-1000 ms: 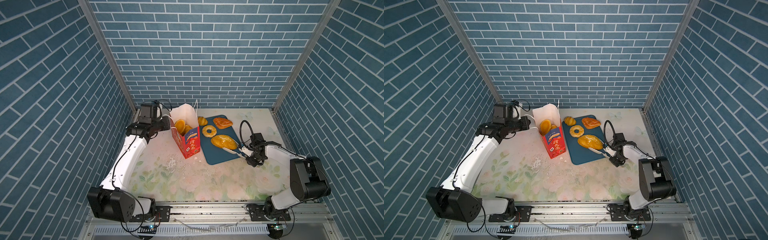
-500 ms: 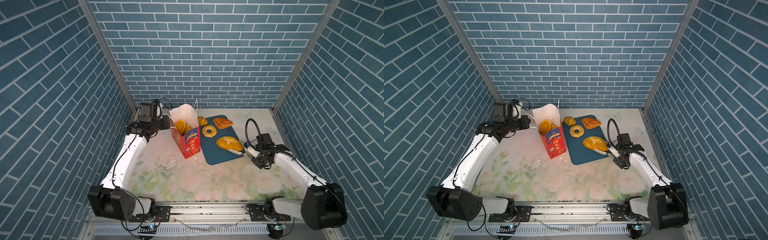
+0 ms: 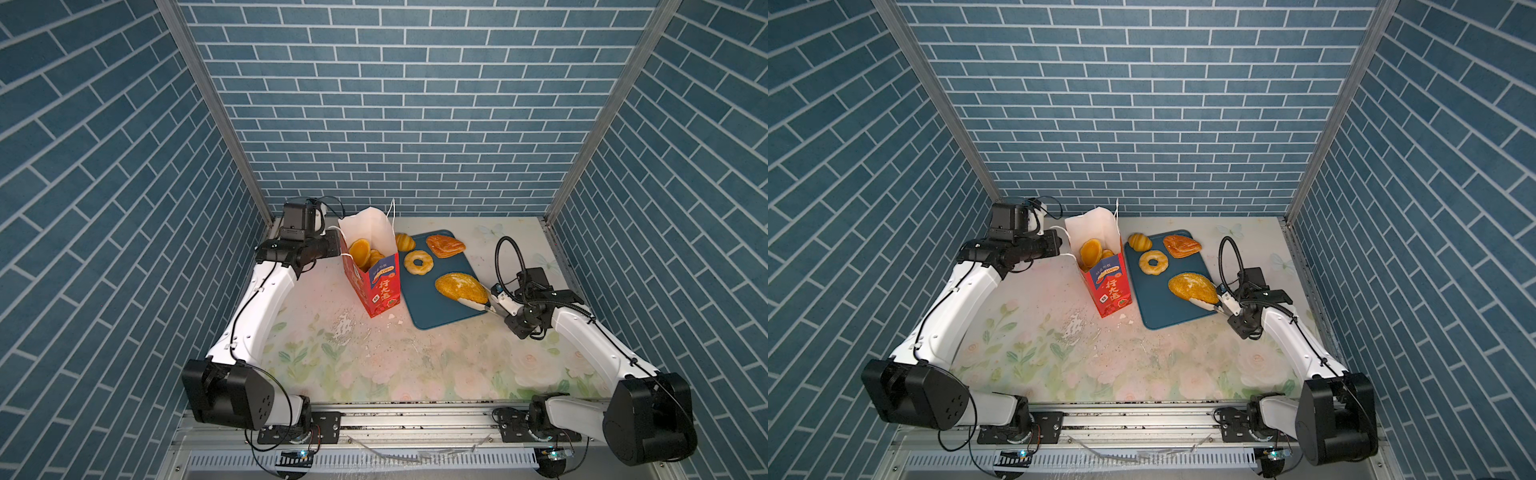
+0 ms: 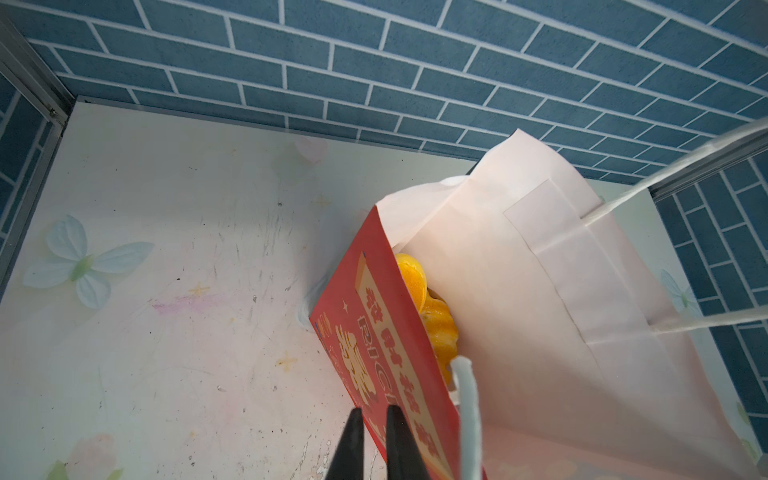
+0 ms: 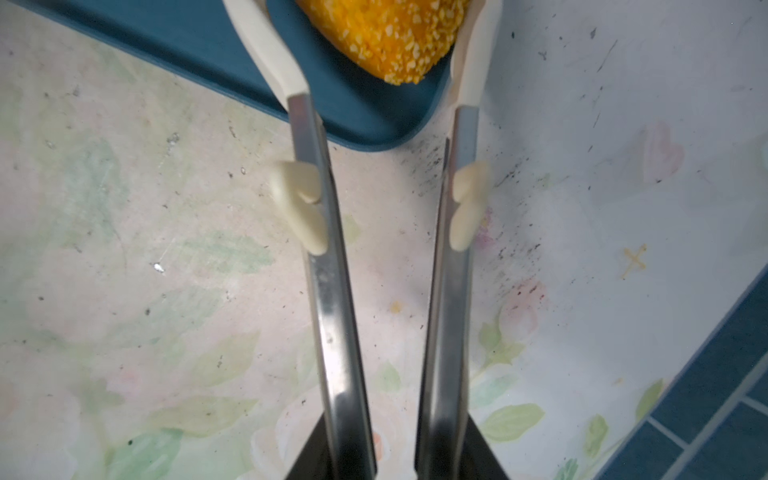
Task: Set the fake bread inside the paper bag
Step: 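Spread the tongs wide around the sesame-crusted bun near the tray edge, then squeeze the tongs on the sesame bun and lift it off the tray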
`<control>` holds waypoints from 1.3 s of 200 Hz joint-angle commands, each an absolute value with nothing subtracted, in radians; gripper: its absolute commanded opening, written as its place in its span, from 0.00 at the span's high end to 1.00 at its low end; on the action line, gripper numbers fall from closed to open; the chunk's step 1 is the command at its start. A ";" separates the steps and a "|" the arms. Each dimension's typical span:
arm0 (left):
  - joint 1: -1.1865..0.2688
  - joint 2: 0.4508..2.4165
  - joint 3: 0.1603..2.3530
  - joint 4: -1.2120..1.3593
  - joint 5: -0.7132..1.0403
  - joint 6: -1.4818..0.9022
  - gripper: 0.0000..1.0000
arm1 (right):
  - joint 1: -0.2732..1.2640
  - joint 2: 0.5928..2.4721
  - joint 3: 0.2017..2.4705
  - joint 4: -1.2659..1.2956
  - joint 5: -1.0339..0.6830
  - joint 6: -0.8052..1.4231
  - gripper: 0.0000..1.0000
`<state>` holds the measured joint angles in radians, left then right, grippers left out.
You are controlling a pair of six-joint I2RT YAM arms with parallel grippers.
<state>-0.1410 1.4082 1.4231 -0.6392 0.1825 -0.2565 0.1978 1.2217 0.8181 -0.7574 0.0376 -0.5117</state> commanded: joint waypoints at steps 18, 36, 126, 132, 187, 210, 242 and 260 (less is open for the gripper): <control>-0.135 1.406 1.466 -0.679 0.171 -0.246 0.86 | 0.197 1.181 0.851 -0.721 -0.058 -0.476 0.78; -0.135 1.405 1.476 -0.691 0.167 -0.245 0.87 | 0.196 1.150 0.853 -0.739 -0.072 -0.467 0.81; -0.136 1.411 1.477 -0.700 0.181 -0.256 0.86 | 0.196 0.973 0.897 -0.779 -0.157 -0.425 0.95; -0.137 1.411 1.476 -0.700 0.183 -0.258 0.86 | 0.196 0.961 0.900 -0.773 -0.168 -0.421 0.96; -0.137 1.397 1.474 -0.704 0.190 -0.257 0.86 | 0.198 0.920 0.936 -0.756 -0.214 -0.390 0.98; -0.137 1.390 1.477 -0.708 0.189 -0.254 0.86 | 0.198 0.904 0.967 -0.740 -0.223 -0.364 0.99; -0.137 1.391 1.478 -0.705 0.199 -0.252 0.86 | 0.197 0.874 1.035 -0.682 -0.248 -0.308 1.00; -0.137 1.394 1.477 -0.700 0.208 -0.258 0.85 | 0.202 0.868 1.090 -0.646 -0.282 -0.273 1.00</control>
